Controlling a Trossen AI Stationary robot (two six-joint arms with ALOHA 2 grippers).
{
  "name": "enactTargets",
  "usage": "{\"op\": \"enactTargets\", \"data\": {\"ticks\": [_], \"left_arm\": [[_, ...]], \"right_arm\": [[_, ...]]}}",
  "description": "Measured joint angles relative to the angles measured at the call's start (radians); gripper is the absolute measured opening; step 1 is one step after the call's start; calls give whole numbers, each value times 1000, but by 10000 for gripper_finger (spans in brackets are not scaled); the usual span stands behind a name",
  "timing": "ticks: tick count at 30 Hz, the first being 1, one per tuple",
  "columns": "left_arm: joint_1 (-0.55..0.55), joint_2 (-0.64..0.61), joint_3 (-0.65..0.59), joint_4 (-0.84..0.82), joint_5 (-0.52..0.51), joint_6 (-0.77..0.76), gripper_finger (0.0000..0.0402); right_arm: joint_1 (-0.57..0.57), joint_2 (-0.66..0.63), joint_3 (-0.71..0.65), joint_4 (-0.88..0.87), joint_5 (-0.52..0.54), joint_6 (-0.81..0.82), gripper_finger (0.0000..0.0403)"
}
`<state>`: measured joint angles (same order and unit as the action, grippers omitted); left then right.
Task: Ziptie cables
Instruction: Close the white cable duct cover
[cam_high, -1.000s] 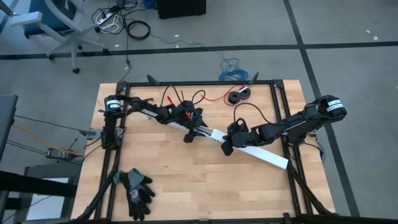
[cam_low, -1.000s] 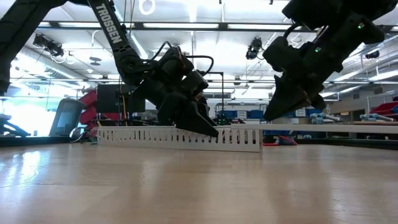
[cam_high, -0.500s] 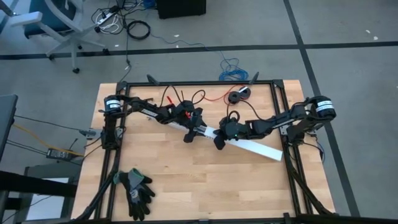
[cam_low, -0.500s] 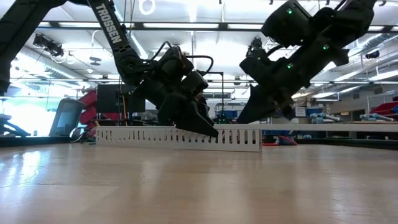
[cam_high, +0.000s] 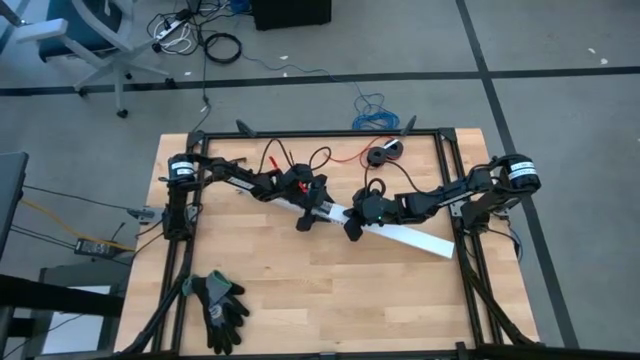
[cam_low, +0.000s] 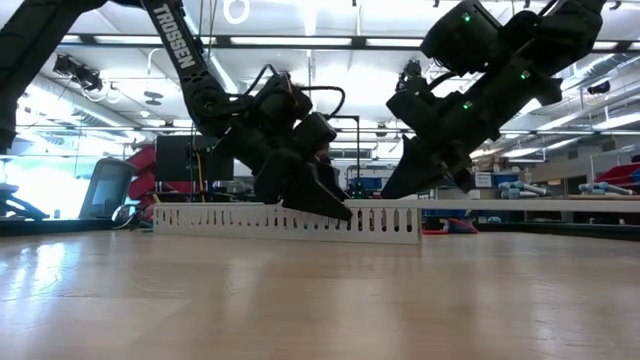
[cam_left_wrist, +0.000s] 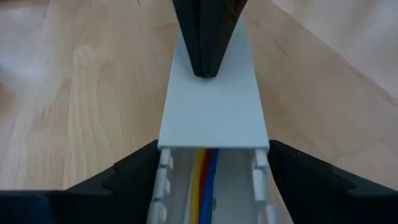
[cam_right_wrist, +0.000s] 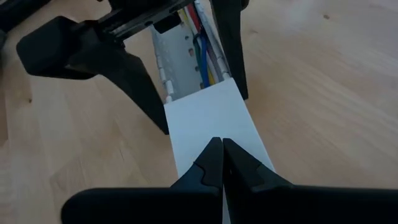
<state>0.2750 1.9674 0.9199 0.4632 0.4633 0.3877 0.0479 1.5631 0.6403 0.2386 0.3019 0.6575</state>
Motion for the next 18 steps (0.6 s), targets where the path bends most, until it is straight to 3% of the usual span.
{"op": "enactTargets", "data": {"ticks": [11, 18], "left_arm": [[15, -160, -29, -103, -24, 51, 309], [41, -192, -107, -127, -24, 57, 310]], "right_arm": [[5, 0, 0, 1, -6, 4, 0], [9, 0, 0, 2, -7, 4, 0]]}}
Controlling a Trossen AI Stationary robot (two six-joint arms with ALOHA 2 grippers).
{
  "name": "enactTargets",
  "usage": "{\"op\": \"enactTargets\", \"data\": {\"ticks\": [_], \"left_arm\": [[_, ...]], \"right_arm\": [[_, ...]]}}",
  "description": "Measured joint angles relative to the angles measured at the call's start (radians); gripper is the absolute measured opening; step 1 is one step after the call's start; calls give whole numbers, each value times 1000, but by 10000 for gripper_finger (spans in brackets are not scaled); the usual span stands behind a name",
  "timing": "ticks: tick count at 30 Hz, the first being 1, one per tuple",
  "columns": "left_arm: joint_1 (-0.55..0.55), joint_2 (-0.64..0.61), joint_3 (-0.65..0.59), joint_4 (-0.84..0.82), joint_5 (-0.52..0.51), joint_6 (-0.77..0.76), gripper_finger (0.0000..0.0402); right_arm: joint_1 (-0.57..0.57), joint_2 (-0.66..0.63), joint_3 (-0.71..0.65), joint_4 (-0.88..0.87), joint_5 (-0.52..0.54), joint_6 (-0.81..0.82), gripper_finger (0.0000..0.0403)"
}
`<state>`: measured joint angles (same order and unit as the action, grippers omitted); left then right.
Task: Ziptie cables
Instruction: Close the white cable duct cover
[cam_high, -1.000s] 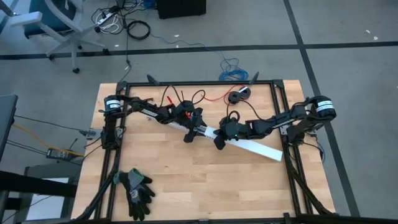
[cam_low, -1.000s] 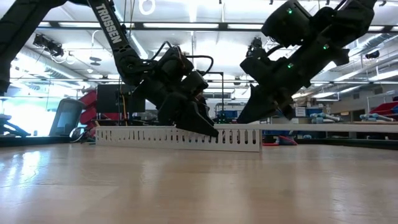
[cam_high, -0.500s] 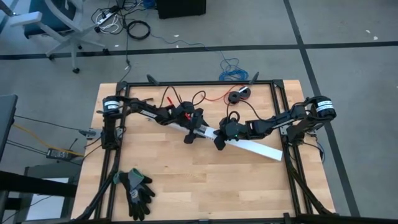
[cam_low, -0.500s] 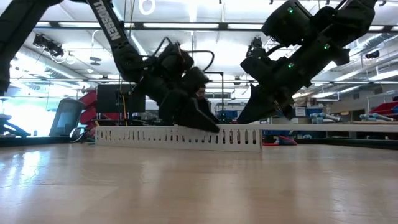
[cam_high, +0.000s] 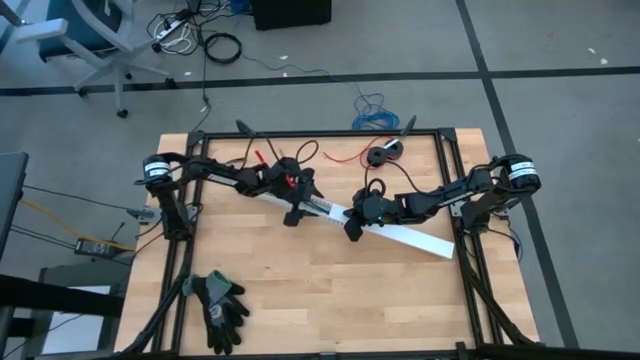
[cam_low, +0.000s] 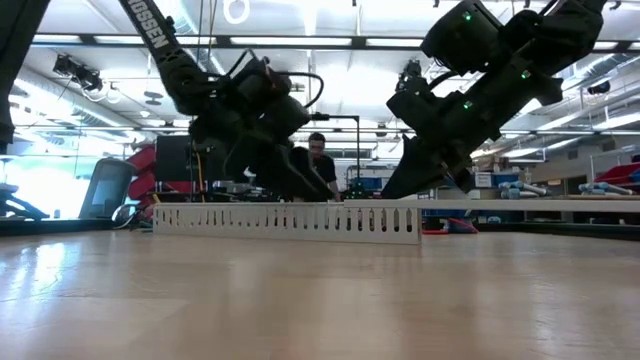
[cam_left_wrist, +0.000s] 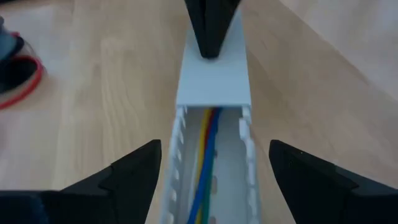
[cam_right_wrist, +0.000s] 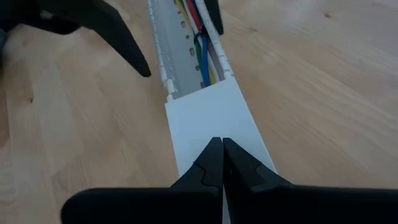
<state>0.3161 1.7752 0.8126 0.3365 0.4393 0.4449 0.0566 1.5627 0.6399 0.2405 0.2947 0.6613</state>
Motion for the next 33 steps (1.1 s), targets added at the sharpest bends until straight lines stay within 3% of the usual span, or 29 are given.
{"op": "enactTargets", "data": {"ticks": [9, 18, 27, 33], "left_arm": [[11, 13, -64, 151, -13, -5, 310], [9, 67, -65, 153, -19, -35, 306], [9, 67, -65, 170, -16, -34, 234], [9, 67, -65, 169, -16, -34, 217]], "right_arm": [[0, 0, 0, 6, -1, 1, 0], [3, 0, 0, 11, -3, 18, 0], [3, 0, -1, 16, -3, 14, 0], [8, -5, -1, 19, -2, -13, 0]]}}
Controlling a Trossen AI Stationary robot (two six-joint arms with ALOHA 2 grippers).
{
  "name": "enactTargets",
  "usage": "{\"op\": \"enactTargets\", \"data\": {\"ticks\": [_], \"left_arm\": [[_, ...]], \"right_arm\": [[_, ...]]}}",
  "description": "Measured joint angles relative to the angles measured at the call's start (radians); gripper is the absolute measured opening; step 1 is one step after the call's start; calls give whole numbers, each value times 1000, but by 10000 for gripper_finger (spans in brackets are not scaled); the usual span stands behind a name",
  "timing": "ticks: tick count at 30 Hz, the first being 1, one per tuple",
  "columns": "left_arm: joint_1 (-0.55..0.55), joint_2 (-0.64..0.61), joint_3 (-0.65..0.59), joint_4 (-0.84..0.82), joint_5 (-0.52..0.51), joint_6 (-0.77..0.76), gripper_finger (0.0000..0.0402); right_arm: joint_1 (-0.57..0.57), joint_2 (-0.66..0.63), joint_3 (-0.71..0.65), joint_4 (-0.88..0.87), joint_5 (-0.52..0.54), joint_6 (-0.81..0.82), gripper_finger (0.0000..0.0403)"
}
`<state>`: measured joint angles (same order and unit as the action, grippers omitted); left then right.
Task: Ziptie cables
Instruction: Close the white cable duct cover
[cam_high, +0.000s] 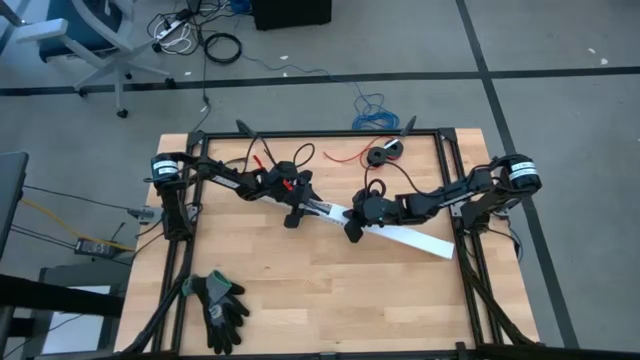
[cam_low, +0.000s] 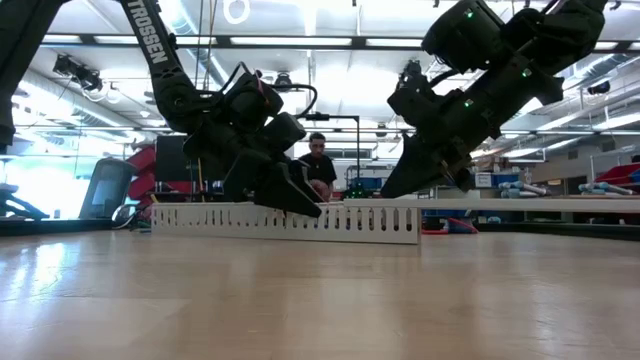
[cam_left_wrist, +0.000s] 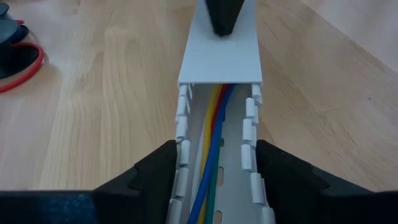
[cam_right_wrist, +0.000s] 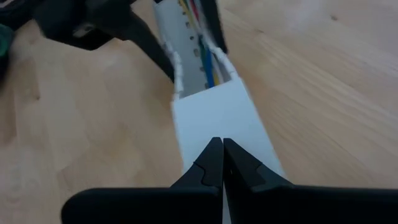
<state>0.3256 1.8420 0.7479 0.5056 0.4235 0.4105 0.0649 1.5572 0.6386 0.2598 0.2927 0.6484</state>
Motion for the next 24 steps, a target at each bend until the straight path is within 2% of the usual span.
{"op": "enactTargets", "data": {"ticks": [6, 9, 14, 19, 24], "left_arm": [[0, 0, 0, 0, -3, -3, 219], [0, 0, 0, -1, -4, -3, 219], [0, 0, 0, 1, -6, -23, 219], [0, 0, 0, 1, -6, -24, 219], [0, 0, 0, 8, -8, -28, 219]], "right_arm": [[45, -107, 0, -26, 55, -48, 0], [77, -187, 0, -136, 71, -6, 0], [125, -265, 0, -396, 124, 161, 0], [126, -225, 0, -428, 102, 222, 0], [71, -105, 1, -291, 54, 189, 0]]}}
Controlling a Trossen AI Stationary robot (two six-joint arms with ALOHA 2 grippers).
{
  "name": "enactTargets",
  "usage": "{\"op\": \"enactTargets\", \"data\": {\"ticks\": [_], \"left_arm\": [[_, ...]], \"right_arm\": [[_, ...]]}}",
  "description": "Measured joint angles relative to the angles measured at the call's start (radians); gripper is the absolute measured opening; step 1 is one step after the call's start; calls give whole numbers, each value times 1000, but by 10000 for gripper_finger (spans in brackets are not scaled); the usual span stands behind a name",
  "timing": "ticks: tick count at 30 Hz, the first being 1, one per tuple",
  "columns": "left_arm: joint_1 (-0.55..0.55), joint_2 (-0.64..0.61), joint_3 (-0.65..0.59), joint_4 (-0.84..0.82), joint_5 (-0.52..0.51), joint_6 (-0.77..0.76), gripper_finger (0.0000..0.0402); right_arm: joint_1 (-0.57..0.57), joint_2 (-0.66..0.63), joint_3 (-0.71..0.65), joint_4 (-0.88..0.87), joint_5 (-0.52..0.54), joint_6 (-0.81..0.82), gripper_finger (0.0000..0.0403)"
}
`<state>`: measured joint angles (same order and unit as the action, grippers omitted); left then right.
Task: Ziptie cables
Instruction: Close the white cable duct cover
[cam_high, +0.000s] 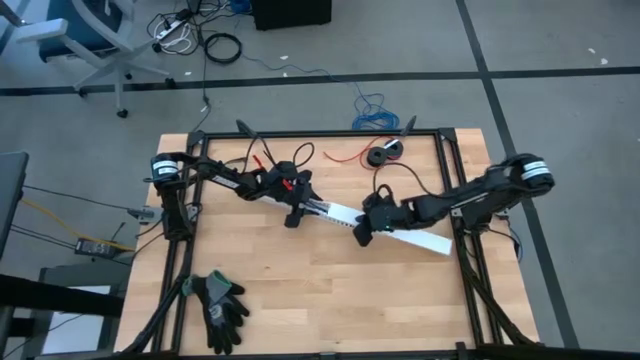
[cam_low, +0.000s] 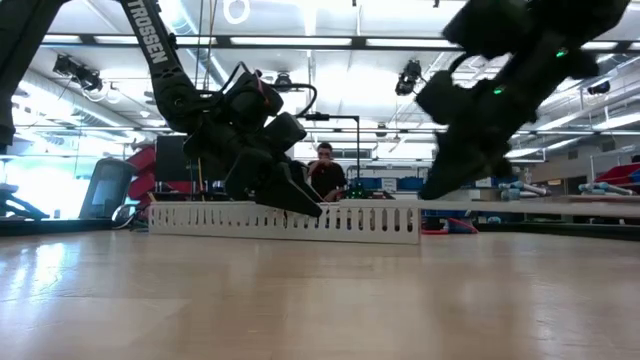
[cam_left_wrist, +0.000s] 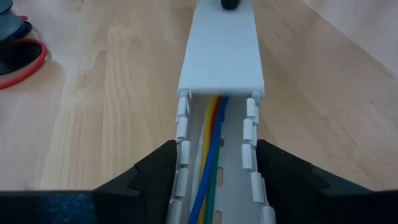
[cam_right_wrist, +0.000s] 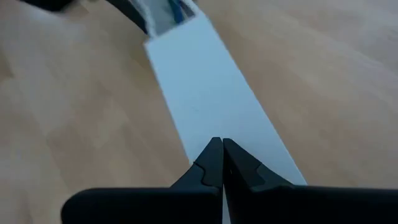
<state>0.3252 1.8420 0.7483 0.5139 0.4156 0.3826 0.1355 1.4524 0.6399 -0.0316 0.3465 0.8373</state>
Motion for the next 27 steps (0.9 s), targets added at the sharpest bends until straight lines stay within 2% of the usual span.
{"op": "enactTargets", "data": {"ticks": [6, 16, 27], "left_arm": [[-9, 0, -1, 5, -3, -7, 219], [-24, 0, -1, 12, -13, -15, 222], [-26, 0, 13, 6, -14, -66, 298]], "right_arm": [[-63, 102, 2, 229, -40, -117, 0], [-63, 99, 1, 237, -55, -135, 0], [-59, 99, 0, 237, -55, -132, 0]]}}
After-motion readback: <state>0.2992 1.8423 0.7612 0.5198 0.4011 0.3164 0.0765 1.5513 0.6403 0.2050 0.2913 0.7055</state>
